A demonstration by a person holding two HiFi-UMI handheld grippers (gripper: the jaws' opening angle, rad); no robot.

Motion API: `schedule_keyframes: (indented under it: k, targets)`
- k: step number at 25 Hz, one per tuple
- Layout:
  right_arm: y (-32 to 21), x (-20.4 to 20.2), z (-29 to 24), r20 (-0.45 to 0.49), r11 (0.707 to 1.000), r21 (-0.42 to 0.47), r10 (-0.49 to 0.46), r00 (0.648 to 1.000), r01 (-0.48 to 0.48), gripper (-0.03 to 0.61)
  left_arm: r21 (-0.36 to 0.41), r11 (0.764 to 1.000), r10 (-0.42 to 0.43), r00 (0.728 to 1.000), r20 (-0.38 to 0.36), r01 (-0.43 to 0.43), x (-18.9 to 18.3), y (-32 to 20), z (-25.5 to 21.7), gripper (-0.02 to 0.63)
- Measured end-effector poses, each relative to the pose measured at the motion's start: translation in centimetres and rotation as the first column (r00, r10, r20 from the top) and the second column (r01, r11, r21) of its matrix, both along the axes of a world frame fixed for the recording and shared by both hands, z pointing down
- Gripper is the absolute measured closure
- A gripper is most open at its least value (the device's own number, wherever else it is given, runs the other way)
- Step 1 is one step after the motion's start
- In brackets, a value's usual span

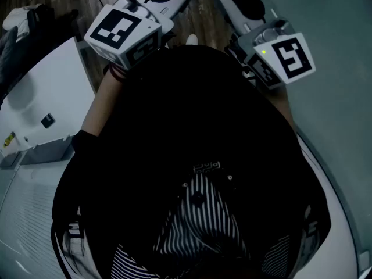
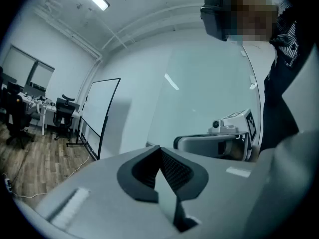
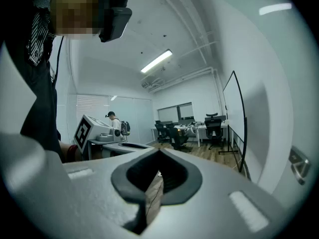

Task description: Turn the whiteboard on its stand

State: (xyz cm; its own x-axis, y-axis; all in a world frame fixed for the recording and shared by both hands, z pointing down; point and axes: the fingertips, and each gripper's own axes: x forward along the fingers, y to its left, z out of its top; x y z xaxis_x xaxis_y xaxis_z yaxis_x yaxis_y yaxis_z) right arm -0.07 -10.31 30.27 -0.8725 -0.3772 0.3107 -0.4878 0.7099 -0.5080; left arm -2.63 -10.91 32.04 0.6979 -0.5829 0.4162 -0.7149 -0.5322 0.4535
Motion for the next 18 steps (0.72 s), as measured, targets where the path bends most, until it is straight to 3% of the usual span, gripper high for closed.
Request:
schedule_keyframes:
  k: [4, 9, 18]
  targets:
    - [-0.4, -0.1, 0.9, 0.0, 1.0, -0.015, -0.011, 1.0, 0.011, 0.577, 0.017, 1.0, 0.009, 1.0, -0.028, -0.009, 0.6, -0.3, -0.5, 0.612]
    - [-1.2, 0.2, 1.1, 0.047, 0.998, -0.059, -0.01, 0.999, 0.013, 0.577, -0.003, 1.0, 0.001, 1.0, -0.007, -0.001, 0.5, -0.3, -0.4, 0.612]
    - [-2.2, -0.9, 0.0, 0.042, 0.997, -0.043, -0.068, 0.997, 0.07, 0.577, -0.022, 1.0, -0.008, 1.0, -0.005, 0.008, 0.4, -1.3, -1.6, 0.612]
